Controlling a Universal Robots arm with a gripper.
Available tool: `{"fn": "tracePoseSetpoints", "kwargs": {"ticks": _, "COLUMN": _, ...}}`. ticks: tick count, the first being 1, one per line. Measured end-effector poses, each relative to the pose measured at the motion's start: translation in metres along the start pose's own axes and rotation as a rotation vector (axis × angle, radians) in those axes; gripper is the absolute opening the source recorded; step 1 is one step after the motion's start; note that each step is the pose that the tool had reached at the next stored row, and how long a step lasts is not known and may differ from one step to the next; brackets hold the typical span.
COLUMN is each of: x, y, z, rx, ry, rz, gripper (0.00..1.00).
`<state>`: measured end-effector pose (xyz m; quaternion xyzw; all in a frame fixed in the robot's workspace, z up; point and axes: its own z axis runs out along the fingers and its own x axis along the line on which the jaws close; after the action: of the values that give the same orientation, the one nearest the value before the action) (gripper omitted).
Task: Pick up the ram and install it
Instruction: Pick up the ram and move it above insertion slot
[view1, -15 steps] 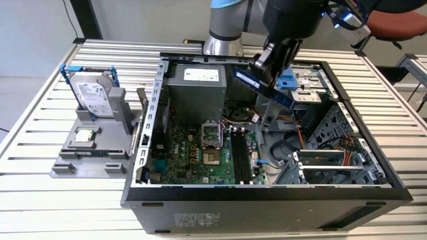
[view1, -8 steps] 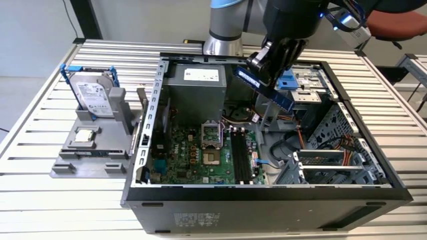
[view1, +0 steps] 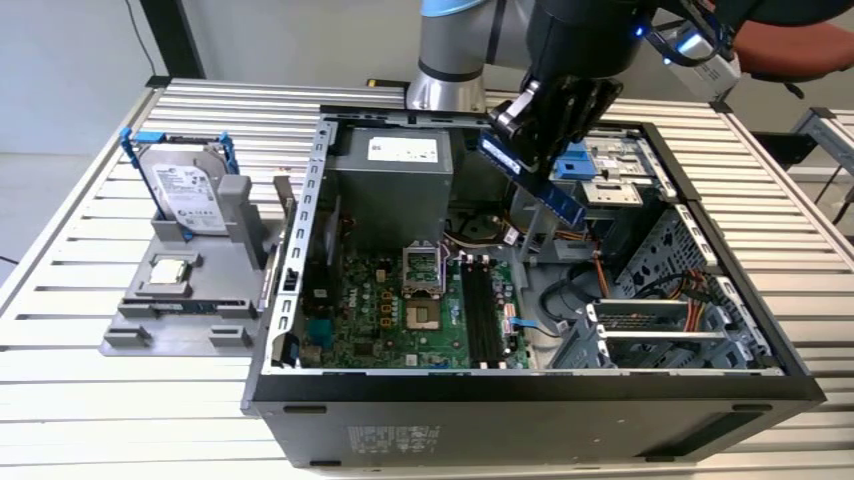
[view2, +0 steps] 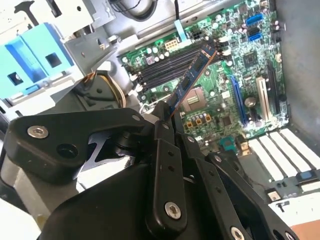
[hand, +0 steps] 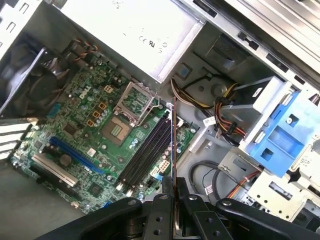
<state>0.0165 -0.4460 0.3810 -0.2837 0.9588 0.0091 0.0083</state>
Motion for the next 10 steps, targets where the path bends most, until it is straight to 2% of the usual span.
{"fn": "tracePoseSetpoints", "kwargs": {"ticks": 10, "x": 0.0000, "y": 0.0000, "z": 0.0000, "rx": 0.0027, "ry": -0.0017, "rz": 0.131, "gripper": 0.00}}
